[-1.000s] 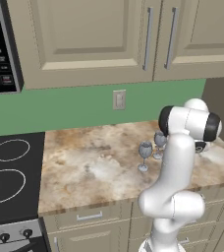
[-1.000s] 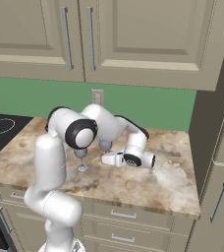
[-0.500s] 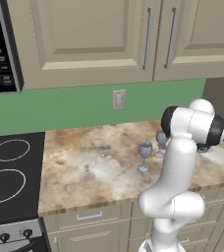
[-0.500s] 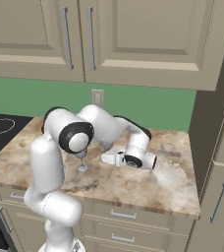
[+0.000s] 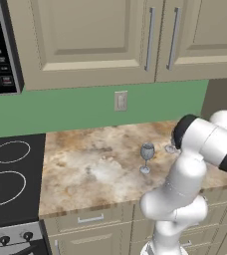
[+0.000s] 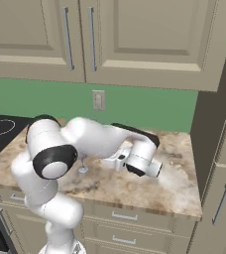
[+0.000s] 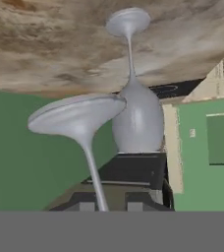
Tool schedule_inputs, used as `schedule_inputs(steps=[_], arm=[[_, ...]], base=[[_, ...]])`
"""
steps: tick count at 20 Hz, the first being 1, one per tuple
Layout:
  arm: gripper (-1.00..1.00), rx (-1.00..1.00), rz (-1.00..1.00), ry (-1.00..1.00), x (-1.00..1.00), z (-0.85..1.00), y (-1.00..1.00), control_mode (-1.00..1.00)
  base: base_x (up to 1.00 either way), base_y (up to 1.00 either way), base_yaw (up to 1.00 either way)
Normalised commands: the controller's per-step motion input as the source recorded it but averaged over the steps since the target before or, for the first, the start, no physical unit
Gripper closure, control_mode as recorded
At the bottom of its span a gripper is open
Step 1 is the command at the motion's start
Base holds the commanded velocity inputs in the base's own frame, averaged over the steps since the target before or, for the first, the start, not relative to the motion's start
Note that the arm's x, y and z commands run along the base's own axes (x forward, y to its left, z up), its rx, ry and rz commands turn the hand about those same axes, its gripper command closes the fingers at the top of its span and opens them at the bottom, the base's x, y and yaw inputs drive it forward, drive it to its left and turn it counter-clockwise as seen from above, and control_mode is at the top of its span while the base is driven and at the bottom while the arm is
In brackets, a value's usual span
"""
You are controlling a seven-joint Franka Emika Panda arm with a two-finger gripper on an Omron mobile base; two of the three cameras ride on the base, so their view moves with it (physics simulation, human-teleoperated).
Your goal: Retrieve the wine glasses from the counter and place one next to each plate.
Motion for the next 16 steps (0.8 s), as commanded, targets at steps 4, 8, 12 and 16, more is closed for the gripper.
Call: schedule_inputs(steps=[4, 8, 12, 16], arm=[[1.0, 0.0, -0.18, -0.26, -1.0, 1.0, -0.19, -1.0], [1.0, 0.0, -0.2, -0.12, -0.99, 1.0, -0.27, -1.0], [1.0, 0.0, -0.17, -0.01, -0.98, 0.71, -0.02, -1.0], [1.0, 0.0, -0.1, 0.06, -0.66, 0.61, 0.0, -1.0]], base=[[0.0, 0.0, 0.0], [0.0, 0.0, 0.0], [0.0, 0.0, 0.0], [0.0, 0.0, 0.0]])
